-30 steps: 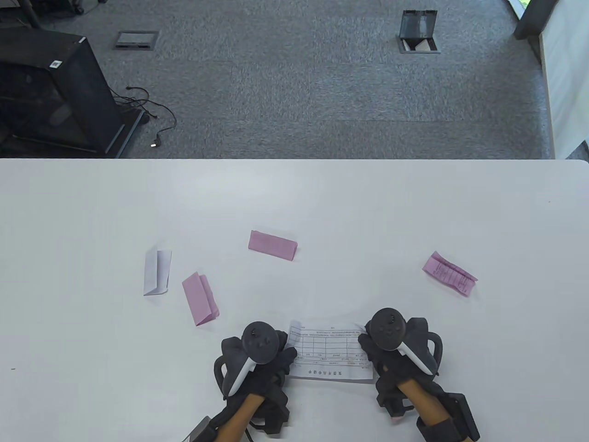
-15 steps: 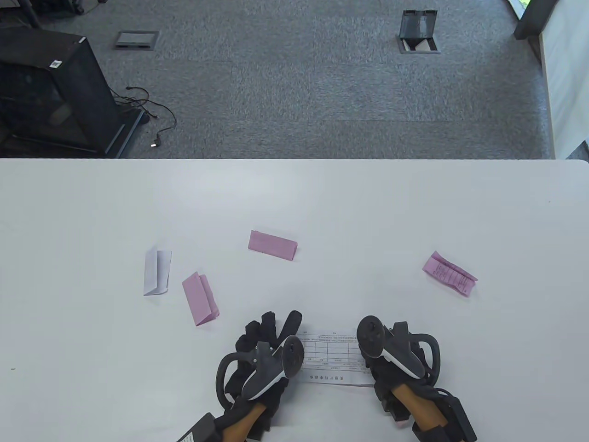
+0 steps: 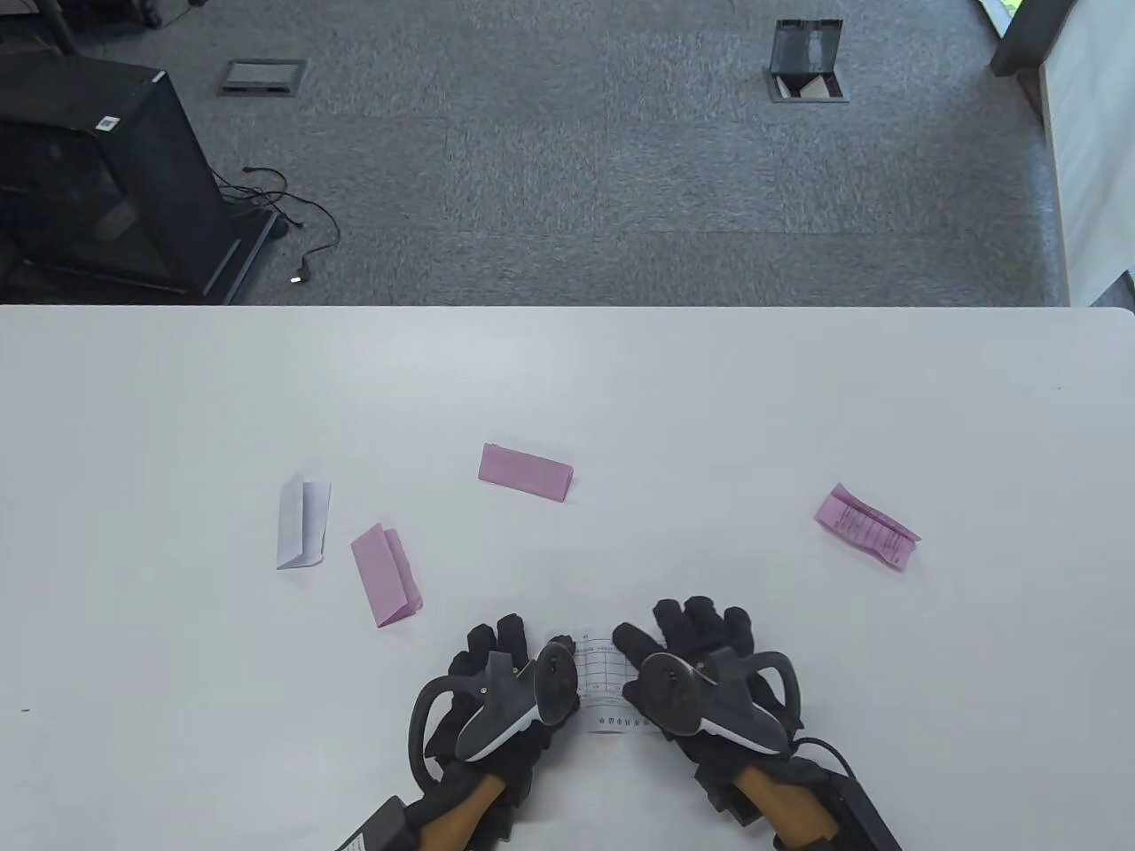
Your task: Unfold folded invoices and stack
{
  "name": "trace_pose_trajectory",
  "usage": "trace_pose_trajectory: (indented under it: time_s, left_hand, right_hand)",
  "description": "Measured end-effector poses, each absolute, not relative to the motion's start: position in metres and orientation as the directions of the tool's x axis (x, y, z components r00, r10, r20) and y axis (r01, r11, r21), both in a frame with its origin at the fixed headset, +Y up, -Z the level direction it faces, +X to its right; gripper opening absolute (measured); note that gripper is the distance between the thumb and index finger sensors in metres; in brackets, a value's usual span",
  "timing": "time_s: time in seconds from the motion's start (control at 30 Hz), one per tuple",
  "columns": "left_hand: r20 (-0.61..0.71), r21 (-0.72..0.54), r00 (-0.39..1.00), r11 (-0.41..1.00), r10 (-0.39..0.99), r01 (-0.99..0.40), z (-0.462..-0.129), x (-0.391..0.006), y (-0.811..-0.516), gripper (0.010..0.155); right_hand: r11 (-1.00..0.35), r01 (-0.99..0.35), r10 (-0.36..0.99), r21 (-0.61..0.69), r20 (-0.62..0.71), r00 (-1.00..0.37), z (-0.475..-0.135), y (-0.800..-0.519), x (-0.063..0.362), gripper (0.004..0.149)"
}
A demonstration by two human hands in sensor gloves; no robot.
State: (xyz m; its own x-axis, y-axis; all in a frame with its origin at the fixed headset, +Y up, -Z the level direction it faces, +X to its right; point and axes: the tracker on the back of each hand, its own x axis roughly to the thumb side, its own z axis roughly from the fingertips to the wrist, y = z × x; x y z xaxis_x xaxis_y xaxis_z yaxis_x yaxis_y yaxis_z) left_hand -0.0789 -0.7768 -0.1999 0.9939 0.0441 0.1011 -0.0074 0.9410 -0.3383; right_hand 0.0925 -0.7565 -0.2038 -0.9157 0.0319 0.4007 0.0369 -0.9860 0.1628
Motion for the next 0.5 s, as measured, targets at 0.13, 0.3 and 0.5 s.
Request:
trace_pose_trajectory:
  time_s: [0.13,0.3,0.5]
  left_hand:
    - [0.106,-0.349,0.993,0.937,0.050,-0.010,-0.200,-0.079,-0.777,0.065]
    - [0.113,-0.349,0.993,0.937,0.044,-0.002,-0.200,-0.078,-0.776,0.066]
    - [0.108,-0.353,0.993,0.936,0.042,-0.002,-0.200,-0.077,-0.776,0.067]
  right_hand:
    - [-0.989,0.087,-0.026,0.123,0.428,-0.903,-0.203,-0.767,0.077,0.065]
    - [-0.974,0.153,-0.070,0.168,0.420,-0.905,-0.204,-0.776,0.072,0.064]
    - [-0.966,0.160,-0.074,0.203,0.378,-0.923,-0.208,-0.772,0.092,0.062]
